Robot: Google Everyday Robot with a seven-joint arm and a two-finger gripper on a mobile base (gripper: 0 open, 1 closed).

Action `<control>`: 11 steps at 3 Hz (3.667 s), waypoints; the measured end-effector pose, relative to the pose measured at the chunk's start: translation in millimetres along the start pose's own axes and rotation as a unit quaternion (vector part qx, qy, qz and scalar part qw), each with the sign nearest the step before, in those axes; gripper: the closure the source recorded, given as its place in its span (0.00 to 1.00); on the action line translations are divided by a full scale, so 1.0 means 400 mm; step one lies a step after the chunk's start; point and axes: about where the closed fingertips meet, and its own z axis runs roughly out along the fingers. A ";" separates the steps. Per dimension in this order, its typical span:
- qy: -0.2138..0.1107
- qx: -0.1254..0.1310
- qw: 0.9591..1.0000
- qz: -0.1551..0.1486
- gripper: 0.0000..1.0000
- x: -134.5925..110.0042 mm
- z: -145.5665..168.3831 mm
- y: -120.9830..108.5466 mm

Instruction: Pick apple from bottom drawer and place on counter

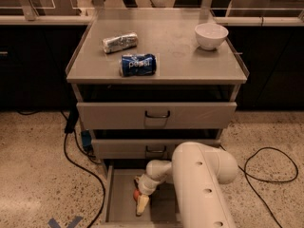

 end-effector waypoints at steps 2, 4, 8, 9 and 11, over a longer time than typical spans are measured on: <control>0.001 -0.001 1.000 0.001 0.14 0.003 0.002 0.000; 0.001 -0.001 1.000 0.001 0.70 0.003 0.002 0.001; 0.001 -0.001 1.000 0.001 0.87 0.003 0.002 0.001; 0.001 -0.001 1.000 0.001 0.65 0.003 0.002 0.001; 0.001 -0.001 1.000 0.001 0.18 0.003 0.002 0.001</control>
Offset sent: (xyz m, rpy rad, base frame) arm -0.0001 -0.0007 -0.0010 -0.0020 0.0016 -0.0008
